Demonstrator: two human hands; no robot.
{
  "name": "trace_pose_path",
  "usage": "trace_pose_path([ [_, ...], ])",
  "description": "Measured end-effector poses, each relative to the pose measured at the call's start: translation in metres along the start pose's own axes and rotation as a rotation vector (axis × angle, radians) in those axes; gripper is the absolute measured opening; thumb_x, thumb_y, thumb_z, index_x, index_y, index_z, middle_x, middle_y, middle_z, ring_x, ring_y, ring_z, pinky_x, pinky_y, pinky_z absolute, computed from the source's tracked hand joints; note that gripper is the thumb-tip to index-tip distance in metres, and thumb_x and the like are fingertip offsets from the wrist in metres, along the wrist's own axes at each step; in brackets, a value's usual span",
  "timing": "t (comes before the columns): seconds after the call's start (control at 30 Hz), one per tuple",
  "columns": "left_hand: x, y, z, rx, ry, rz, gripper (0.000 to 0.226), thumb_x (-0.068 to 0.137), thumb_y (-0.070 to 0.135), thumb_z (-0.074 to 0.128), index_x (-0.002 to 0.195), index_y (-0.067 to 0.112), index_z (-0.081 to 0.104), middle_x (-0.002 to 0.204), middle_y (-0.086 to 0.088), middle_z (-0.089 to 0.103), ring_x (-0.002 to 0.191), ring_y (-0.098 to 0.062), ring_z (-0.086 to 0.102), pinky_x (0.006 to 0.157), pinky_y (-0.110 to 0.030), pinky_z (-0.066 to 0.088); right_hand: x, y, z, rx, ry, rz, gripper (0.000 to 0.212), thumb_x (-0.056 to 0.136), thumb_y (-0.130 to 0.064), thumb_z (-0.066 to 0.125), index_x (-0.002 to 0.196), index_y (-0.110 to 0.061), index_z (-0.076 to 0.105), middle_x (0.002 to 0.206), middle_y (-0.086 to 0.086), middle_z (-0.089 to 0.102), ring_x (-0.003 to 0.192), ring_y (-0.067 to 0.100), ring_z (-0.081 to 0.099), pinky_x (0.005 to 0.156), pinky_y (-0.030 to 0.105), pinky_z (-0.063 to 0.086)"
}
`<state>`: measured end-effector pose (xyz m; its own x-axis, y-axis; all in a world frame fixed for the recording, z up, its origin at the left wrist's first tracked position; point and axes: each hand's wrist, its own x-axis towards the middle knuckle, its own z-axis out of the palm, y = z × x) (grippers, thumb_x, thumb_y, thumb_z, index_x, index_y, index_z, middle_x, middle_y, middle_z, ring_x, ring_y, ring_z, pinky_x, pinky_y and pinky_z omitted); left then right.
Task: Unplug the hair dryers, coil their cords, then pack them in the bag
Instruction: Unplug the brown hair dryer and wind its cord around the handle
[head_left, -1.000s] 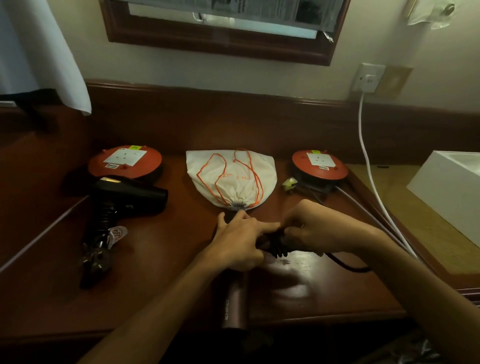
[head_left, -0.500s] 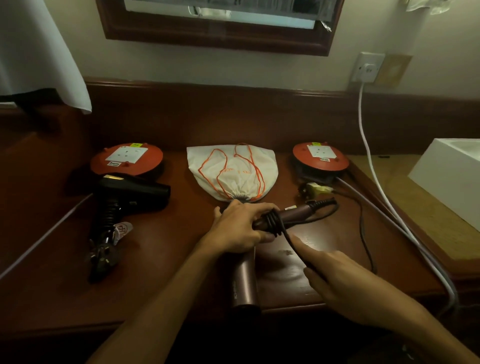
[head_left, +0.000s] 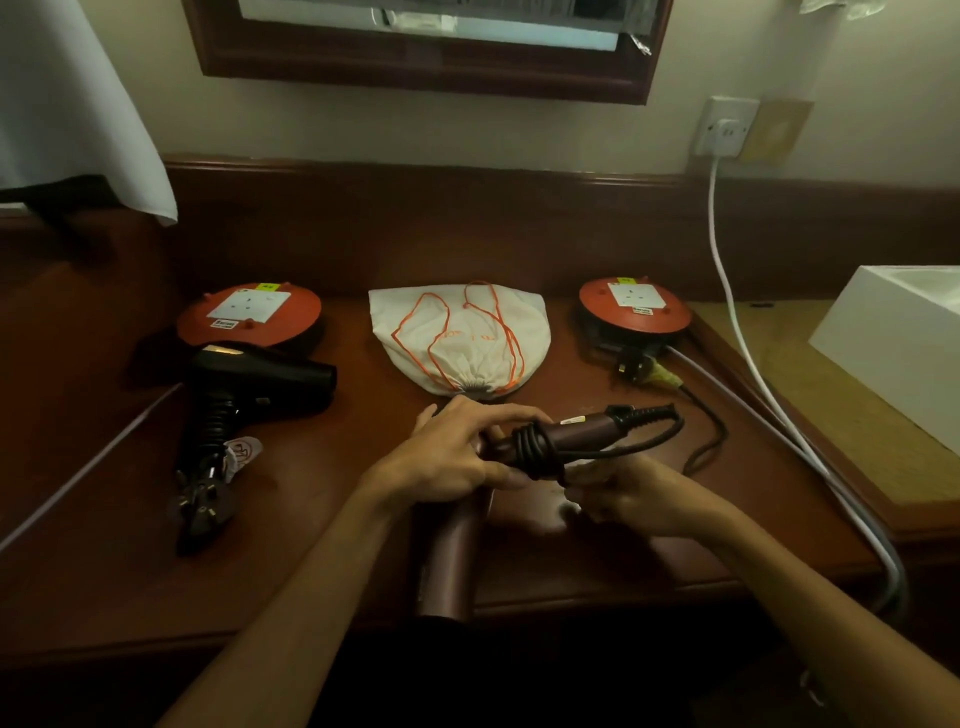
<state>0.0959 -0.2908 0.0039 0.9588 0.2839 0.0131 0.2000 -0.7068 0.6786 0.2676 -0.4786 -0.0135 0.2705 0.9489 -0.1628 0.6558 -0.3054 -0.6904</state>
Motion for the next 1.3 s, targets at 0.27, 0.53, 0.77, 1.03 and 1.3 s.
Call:
trace_pose_path([
  [0.27,-0.007,0.008,0.001,0.066,-0.078,-0.015,0.06,0.084,0.038,0.081,0.131,0.062,0.053,0.109,0.021,0.051,0.117,0.001,0.029,0.121,-0.045,0.002,0.046,0.006,-0.043,-0.226,-0.178,0.011,0.013,0.085,-0.005,0.074,0.073,-0.011,0.073,0.064,0.007,0.068,0.055,0.014,0.058,0.056,0.028,0.045],
  [0.53,0.006,0.027,0.014,0.419,-0.167,-0.059,0.074,0.086,0.05,0.075,0.151,0.042,0.041,0.126,0.008,0.054,0.143,-0.017,0.03,0.123,-0.06,-0.003,0.058,-0.01,-0.053,-0.227,-0.183,0.067,0.012,0.083,-0.01,0.079,0.075,-0.007,0.07,0.067,-0.001,0.064,0.06,0.007,0.055,0.059,0.024,0.046],
  [0.77,0.012,0.04,0.029,0.54,-0.097,-0.148,0.096,0.083,0.053,0.076,0.158,0.037,0.018,0.14,0.0,0.058,0.146,-0.026,0.031,0.121,-0.069,0.005,0.048,-0.045,-0.049,-0.128,-0.006,0.101,0.021,0.094,-0.016,0.069,0.08,-0.004,0.076,0.065,0.008,0.061,0.052,0.01,0.048,0.045,0.019,0.037],
  [1.03,0.004,0.022,0.013,0.2,0.086,-0.189,0.071,0.078,0.043,0.079,0.14,0.061,0.047,0.13,0.01,0.063,0.14,-0.021,0.035,0.119,-0.067,0.009,0.026,-0.076,-0.035,-0.255,0.111,-0.036,0.034,0.098,-0.017,0.06,0.065,-0.016,0.071,0.06,-0.001,0.063,0.054,0.016,0.056,0.052,0.033,0.047],
  [1.3,-0.004,0.016,0.004,0.128,0.021,-0.159,0.093,0.078,0.041,0.08,0.148,0.068,0.024,0.124,0.01,0.055,0.141,-0.021,0.034,0.118,-0.067,0.011,0.006,-0.073,-0.023,-0.328,0.137,-0.18,0.026,0.101,-0.018,0.056,0.081,-0.017,0.073,0.074,-0.001,0.065,0.067,0.015,0.059,0.058,0.033,0.048],
])
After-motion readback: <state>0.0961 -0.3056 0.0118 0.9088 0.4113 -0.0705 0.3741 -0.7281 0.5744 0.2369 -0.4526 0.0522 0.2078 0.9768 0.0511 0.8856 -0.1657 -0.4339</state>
